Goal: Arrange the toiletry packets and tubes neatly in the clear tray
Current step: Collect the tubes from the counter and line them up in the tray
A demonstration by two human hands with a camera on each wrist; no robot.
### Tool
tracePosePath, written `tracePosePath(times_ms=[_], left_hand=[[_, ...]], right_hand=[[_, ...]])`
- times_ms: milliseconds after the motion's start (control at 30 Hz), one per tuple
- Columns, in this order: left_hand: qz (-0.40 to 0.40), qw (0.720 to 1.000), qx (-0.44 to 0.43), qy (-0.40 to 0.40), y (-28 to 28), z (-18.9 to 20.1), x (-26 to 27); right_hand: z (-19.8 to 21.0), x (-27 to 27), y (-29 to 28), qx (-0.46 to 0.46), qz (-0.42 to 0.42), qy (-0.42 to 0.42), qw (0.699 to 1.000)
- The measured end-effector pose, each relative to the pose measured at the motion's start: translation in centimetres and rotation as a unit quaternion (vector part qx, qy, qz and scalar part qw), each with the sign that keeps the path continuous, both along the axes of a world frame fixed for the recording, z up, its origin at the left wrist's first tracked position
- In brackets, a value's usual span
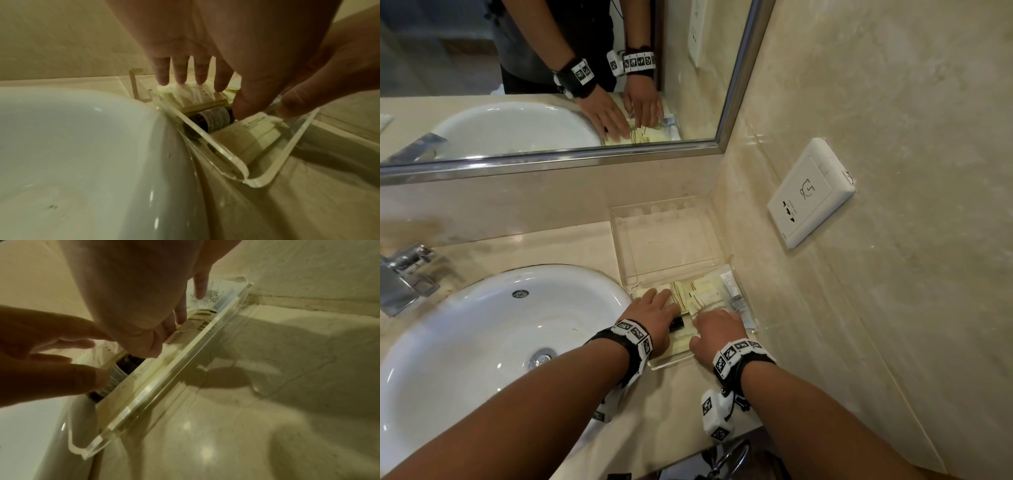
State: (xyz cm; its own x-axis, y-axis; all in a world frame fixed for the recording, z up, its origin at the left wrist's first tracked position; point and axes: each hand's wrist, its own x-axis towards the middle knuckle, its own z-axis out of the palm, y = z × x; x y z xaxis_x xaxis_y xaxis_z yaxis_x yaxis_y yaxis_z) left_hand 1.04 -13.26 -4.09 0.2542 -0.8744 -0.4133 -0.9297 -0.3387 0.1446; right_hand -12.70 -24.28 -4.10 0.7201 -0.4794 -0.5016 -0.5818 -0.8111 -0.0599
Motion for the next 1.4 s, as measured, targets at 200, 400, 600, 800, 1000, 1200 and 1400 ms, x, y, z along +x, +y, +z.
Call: tracePosePath(times_ms=[200,400,600,800,1000,1200,1400], left_hand=[[-0.008,0.999,0.052,-0.002,-0.1,0.1,-0.2],[-0.004,0.997,0.079,-0.013,-0.4,0.6,-0.4],[-0.012,0.998,0.066,-0.010,-0.3,1.1,-0.1],[0.005,0.997,0.072,0.011,0.1,1.2,0.1],[0.010,0.997,0.075,0.025,0.7,1.2,0.3],[0.050,0.997,0.036,0.037,1.3,1.8,1.1],[0.137,0.989,-0.014,0.051,3.5,3.4,3.0]], right_hand=[[-0.3,0.7,0.9,0.012,-0.003,-0.027,1.000],[-0.4,1.0,1.0,0.021,-0.002,-0.016,1.000],[0.2,0.5,0.1,-0.010,-0.018,-0.045,0.999],[0.5,0.5,-1.6,-0.014,-0.046,-0.003,0.999],[0.4,0.5,-1.5,-0.025,-0.054,0.005,0.998],[1.4,0.8,-0.6,-0.035,-0.043,-0.027,0.998],[3.8,3.2,0.8,-0.026,-0.027,-0.069,0.997]])
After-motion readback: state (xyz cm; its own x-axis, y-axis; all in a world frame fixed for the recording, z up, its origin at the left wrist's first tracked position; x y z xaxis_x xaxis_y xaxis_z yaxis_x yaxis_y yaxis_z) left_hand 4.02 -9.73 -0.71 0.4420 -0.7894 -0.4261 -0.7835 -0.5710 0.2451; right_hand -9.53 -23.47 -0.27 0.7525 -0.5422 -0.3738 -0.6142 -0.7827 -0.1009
